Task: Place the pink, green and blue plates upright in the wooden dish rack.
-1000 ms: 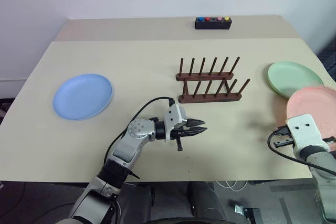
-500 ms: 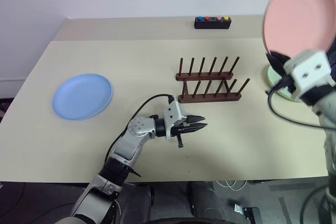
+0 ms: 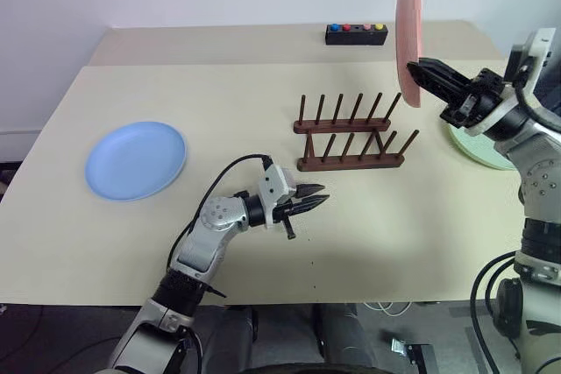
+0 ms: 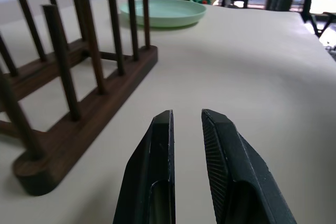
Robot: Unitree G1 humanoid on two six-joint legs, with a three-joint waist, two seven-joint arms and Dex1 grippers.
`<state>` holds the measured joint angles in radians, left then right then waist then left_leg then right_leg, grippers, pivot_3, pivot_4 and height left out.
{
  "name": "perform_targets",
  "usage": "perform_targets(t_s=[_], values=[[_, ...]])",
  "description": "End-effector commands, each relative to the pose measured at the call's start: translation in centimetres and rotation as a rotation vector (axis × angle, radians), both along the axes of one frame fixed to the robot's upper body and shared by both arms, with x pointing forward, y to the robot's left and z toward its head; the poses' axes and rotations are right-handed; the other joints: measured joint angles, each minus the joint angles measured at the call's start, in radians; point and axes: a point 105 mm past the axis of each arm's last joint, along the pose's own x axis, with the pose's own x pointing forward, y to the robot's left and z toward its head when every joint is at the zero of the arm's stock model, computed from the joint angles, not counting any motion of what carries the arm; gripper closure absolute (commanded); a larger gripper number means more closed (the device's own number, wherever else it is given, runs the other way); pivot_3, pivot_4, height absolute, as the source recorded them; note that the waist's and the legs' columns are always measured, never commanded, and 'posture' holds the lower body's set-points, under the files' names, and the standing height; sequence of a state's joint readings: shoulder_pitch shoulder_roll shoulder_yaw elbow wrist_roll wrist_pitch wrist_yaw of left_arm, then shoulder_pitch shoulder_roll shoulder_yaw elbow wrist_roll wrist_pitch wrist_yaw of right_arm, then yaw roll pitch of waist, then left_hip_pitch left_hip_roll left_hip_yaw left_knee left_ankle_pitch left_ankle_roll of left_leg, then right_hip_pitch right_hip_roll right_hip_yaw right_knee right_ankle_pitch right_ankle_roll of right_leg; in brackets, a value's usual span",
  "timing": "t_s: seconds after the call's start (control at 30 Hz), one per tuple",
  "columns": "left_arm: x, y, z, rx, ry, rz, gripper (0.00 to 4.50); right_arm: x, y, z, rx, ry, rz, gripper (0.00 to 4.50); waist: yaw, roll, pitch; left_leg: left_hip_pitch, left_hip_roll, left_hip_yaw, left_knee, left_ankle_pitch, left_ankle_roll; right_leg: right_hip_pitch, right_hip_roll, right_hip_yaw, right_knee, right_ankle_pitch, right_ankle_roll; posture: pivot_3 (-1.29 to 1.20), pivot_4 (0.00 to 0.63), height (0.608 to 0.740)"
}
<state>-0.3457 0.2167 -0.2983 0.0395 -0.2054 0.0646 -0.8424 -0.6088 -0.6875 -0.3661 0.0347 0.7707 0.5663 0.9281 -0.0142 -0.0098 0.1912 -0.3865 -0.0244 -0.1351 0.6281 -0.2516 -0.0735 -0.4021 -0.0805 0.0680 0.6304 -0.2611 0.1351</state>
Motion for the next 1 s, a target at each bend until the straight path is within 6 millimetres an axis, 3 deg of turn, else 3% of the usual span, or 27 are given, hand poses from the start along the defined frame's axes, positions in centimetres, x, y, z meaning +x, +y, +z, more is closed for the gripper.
perform_targets(t_s=[0.03,0.3,0.7,1.0], values=[[-0.2,0.3,1.0,-0.021,-0.032,0.01,3.69,-1.0,-0.3,1.7,0.062,-0.027,0.074,4.48,0.0,0.0,0.0,0.0,0.0,0.0,0.0,0.0,0.0,0.0,0.0,0.0,0.0,0.0,0.0,0.0,0.15,0.74],[-0.3,0.6,1.0,-0.016,-0.026,0.021,3.69,-1.5,-0.4,1.1,0.071,0.024,0.138,4.48,0.0,0.0,0.0,-0.002,0.0,0.0,0.0,0.0,0.0,-0.002,0.0,0.0,0.0,0.001,0.001,0.0,0.15,0.74],[-0.5,0.6,1.3,-0.022,-0.023,0.012,3.69,-1.1,-2.1,0.2,0.137,0.096,0.124,4.48,0.0,0.0,0.0,-0.003,0.0,0.001,0.001,0.0,0.0,-0.003,0.0,0.0,0.0,0.001,0.002,0.0,0.15,0.74],[-0.5,1.2,2.7,-0.082,-0.042,0.028,3.69,-1.2,-2.6,-0.6,0.159,0.139,0.131,4.48,0.0,0.0,0.0,-0.003,0.0,0.001,0.001,0.0,0.0,-0.002,0.0,0.0,0.0,0.001,0.002,0.0,0.15,0.74]])
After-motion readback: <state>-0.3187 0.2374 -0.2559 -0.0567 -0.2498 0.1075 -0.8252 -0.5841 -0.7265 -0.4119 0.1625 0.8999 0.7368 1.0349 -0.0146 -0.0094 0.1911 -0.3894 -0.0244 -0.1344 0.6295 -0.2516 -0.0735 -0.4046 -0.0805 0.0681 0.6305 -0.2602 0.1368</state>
